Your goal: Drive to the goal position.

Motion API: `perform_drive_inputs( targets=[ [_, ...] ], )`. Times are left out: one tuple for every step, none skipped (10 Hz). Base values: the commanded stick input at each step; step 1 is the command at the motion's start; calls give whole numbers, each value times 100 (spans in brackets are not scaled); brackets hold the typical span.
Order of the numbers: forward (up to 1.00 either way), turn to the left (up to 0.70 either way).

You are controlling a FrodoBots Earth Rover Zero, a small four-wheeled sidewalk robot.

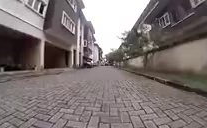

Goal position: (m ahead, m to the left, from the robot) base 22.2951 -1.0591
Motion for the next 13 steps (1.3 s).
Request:
perform_drive_inputs(
  targets=[
    [70,0],
    [70,0],
    [70,0],
    [70,0],
    [70,0],
    [70,0],
    [70,0],
    [70,0],
    [70,0],
    [70,0],
    [70,0],
    [70,0],
    [70,0]
  ],
)
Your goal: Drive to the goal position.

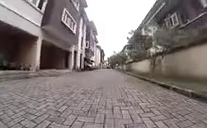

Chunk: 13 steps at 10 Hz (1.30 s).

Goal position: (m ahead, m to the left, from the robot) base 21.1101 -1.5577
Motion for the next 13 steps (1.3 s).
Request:
perform_drive_inputs(
  targets=[
    [70,0],
    [70,0],
    [70,0],
    [70,0],
    [70,0],
    [70,0],
    [70,0],
    [70,0],
    [70,0],
    [70,0],
    [70,0],
    [70,0],
    [70,0]
  ],
)
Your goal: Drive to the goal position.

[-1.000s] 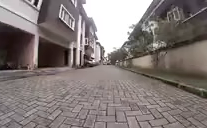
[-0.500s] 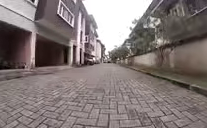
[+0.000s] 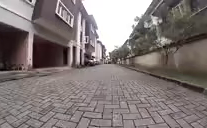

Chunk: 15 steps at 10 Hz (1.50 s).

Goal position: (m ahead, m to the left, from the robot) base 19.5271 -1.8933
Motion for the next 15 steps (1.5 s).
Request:
perform_drive_inputs(
  targets=[
    [70,0],
    [70,0],
    [70,0],
    [70,0],
    [70,0],
    [70,0],
    [70,0],
    [70,0],
    [70,0],
    [70,0],
    [70,0],
    [70,0],
    [70,0],
    [70,0],
    [70,0]
  ],
)
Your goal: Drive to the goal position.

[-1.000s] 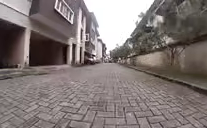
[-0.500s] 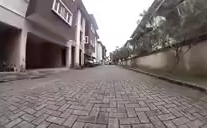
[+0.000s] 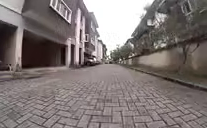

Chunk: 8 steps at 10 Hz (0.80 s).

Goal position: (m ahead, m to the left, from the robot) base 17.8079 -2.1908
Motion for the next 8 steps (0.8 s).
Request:
perform_drive_inputs(
  targets=[
    [70,0],
    [70,0],
    [70,0],
    [70,0],
    [70,0],
    [70,0],
    [70,0],
    [70,0]
  ],
)
